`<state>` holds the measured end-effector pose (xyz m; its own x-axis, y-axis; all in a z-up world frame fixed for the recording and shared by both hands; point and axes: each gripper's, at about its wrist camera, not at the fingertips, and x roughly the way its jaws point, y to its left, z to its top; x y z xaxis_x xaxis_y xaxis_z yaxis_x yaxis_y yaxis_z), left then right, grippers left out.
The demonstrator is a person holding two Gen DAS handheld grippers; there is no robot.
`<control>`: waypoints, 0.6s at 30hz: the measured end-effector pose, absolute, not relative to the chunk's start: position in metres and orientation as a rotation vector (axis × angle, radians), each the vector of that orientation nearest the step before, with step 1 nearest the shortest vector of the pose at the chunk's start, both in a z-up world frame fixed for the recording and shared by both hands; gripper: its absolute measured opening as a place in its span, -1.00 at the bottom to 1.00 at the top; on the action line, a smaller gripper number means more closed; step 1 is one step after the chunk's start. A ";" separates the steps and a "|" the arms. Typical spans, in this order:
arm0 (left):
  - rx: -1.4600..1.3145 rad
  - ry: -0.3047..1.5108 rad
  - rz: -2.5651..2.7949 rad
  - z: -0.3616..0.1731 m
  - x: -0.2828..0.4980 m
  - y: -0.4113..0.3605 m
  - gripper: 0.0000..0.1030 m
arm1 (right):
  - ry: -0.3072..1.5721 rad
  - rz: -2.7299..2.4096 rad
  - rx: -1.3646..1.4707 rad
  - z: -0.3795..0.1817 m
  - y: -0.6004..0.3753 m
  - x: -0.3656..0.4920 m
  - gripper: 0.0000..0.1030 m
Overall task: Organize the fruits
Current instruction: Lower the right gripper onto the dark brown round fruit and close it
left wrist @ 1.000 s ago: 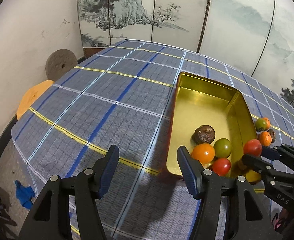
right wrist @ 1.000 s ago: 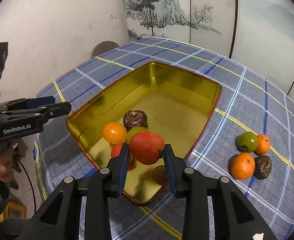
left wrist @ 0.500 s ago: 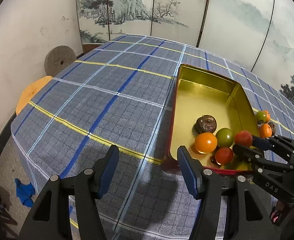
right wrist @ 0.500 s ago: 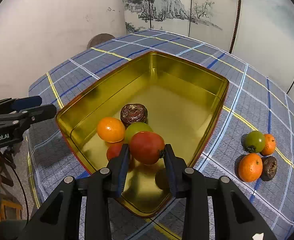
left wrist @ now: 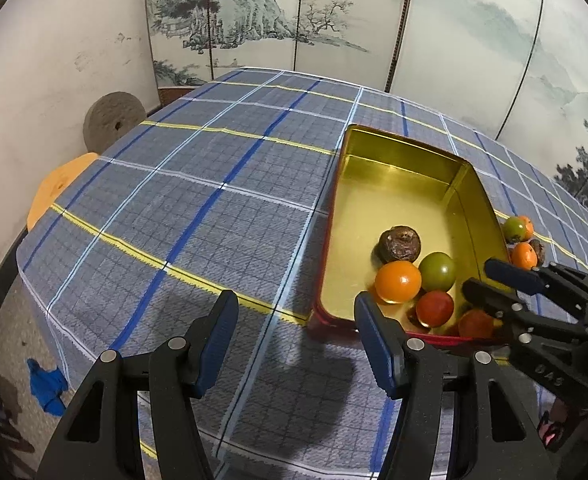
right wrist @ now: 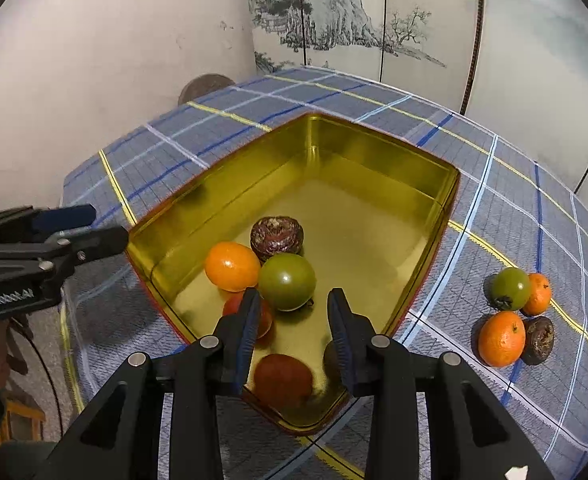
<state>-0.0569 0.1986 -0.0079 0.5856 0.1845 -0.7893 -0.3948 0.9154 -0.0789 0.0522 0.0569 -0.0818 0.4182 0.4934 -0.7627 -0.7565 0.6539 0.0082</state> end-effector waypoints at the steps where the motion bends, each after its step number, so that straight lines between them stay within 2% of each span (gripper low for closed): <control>1: -0.258 0.883 0.339 -0.007 -0.056 0.197 0.19 | 0.809 0.806 -0.352 -0.079 0.054 0.052 -0.35; 9: -0.230 0.874 0.282 0.000 -0.044 0.173 0.19 | 0.752 0.677 -0.271 -0.057 -0.006 0.074 -0.34; 18: -0.192 0.891 0.213 0.000 -0.026 0.142 0.19 | 0.802 0.483 -0.209 -0.072 -0.084 0.116 -0.34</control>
<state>-0.0259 0.1425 0.0000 0.6103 0.1039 -0.7853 -0.2627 0.9618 -0.0769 0.1158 -0.0842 -0.0716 0.5941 0.3343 -0.7316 -0.4898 0.8718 0.0006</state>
